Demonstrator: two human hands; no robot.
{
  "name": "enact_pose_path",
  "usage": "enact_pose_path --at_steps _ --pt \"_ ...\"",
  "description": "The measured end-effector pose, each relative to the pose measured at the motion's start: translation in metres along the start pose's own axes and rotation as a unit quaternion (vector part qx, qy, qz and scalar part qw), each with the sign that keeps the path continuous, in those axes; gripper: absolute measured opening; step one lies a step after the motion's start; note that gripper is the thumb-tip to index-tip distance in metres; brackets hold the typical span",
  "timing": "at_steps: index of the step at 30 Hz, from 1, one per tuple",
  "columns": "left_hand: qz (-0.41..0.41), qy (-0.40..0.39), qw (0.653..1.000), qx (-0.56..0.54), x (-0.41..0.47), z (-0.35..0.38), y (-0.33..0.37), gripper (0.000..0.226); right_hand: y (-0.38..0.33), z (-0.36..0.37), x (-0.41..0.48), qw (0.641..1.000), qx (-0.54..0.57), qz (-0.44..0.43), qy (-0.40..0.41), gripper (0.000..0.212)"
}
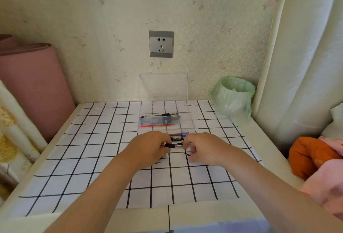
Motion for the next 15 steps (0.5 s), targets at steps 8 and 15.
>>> enact_pose_path --at_steps 8,15 --pt "0.007 0.007 1.0 -0.003 0.002 0.0 0.0 0.02 -0.007 -0.015 0.0 0.995 -0.019 -0.018 0.095 0.026" --pt "0.03 0.038 0.999 -0.009 0.001 -0.004 0.002 0.01 -0.023 -0.013 0.006 0.99 -0.053 -0.069 0.111 0.024"
Point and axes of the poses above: each hand's wrist, its own x-axis towards the middle knuckle, its own z-axis out of the palm, y = z × x, the point moved 4 cm from there along x, towards the middle knuckle, and after that the axes turned 15 degrees about -x, right-handed, at the moved point
